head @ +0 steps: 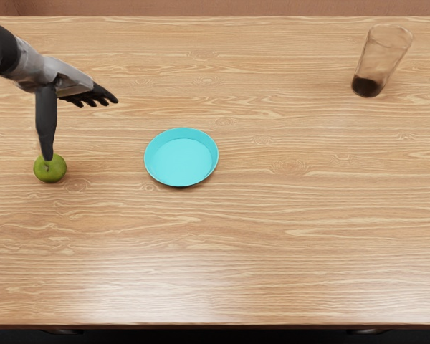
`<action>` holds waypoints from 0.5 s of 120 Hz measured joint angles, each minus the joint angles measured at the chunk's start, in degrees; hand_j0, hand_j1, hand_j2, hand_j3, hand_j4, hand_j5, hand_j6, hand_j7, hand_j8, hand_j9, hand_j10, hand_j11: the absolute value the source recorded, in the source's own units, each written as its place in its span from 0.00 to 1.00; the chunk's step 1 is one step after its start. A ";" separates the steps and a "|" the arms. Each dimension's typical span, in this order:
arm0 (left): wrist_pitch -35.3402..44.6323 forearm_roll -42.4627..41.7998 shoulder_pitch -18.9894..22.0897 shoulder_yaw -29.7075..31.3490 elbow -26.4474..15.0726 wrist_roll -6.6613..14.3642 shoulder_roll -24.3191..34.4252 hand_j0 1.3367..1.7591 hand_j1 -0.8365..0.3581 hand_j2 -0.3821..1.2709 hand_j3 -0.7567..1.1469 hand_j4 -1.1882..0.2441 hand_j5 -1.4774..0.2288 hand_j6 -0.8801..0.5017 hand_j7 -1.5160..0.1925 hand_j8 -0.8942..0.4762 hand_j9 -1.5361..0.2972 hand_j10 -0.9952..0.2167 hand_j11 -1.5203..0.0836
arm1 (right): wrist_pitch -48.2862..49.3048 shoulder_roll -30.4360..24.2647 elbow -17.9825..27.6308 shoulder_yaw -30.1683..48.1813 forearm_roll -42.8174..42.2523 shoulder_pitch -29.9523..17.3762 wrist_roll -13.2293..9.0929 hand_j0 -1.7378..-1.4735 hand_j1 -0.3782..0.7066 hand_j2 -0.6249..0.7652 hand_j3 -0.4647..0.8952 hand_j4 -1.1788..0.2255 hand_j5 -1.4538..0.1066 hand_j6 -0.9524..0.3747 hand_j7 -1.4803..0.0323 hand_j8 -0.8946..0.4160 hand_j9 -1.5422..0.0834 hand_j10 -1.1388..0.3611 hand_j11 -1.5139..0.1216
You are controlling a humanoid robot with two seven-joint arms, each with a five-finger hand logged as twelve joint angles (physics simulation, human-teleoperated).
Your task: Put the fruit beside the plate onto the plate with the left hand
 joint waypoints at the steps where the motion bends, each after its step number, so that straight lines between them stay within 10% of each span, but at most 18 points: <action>1: 1.50 -1.26 -0.07 0.81 -0.91 0.19 -0.62 0.76 0.99 0.23 0.40 0.83 0.86 0.63 0.88 0.65 0.83 0.82 0.94 | 0.00 0.00 -0.01 0.00 0.00 0.00 0.00 0.30 0.04 0.45 0.34 0.83 0.92 0.71 0.97 0.67 0.94 0.75 0.92; 34: 47.70 -17.70 9.75 9.01 -18.26 6.06 -9.65 0.76 0.99 0.23 0.40 0.83 0.86 0.63 0.88 0.65 0.83 0.82 0.94 | -0.02 0.00 -0.02 0.00 0.00 0.00 0.00 0.30 0.04 0.45 0.34 0.83 0.92 0.71 0.97 0.67 0.94 0.75 0.92; 60: 56.81 -16.23 13.57 7.87 -19.68 6.14 -12.49 0.76 0.94 0.24 0.40 0.80 0.83 0.60 0.85 0.62 0.80 0.78 0.91 | -0.01 0.00 -0.01 0.00 0.00 0.00 0.00 0.30 0.04 0.45 0.34 0.83 0.92 0.71 0.97 0.67 0.94 0.75 0.92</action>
